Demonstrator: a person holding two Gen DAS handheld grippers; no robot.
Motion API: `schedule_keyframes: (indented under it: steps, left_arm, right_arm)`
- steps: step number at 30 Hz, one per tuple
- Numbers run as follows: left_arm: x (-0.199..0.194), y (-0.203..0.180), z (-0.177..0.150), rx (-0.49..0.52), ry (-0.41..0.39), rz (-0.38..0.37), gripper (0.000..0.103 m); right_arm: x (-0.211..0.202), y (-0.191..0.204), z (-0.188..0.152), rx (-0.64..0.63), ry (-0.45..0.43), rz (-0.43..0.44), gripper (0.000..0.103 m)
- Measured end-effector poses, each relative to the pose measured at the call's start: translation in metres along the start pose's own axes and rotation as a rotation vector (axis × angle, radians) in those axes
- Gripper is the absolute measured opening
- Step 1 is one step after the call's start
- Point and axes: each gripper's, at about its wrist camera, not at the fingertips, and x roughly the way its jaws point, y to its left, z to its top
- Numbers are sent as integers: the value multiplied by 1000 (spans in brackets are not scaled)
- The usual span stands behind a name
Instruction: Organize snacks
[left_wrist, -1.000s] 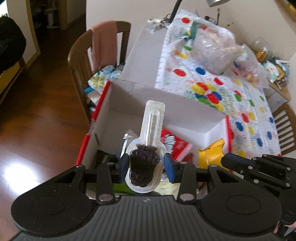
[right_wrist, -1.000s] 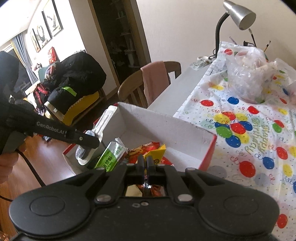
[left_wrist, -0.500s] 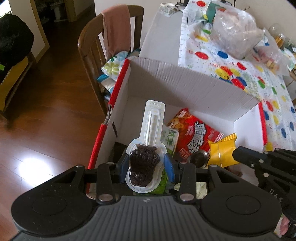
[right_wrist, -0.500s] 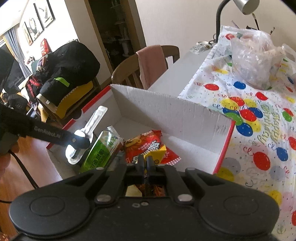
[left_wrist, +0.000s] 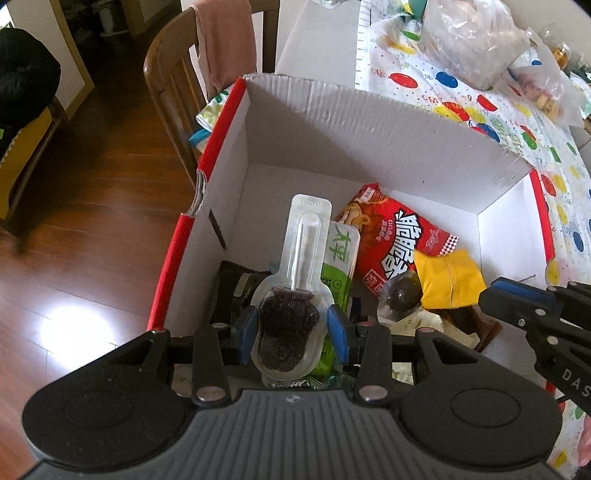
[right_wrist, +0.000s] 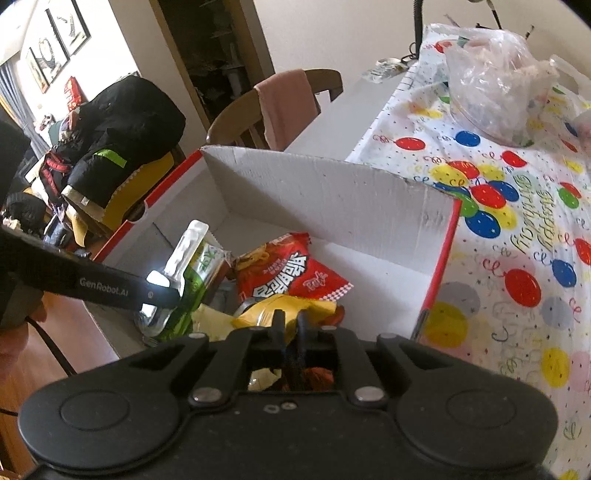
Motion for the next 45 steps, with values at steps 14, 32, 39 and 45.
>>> schedule_keyframes:
  steps: [14,32,39,45]
  left_arm:
    - [-9,3,-12,3,-56,-18,44]
    - [-77,-8,-34,38,-291,-59,69]
    - [-107,-16,-46,55,-385,-71,72]
    - [-124,-17,-57,52,-431,-90,81]
  right_arm:
    - [-14,-1,-5,16,-19,-28,31]
    - [-61,14,-4,25,-144,-20,72]
    - [-84,18,-8,22,-203,-29,90]
    - [-103,19,-15,31,-249,-52,99]
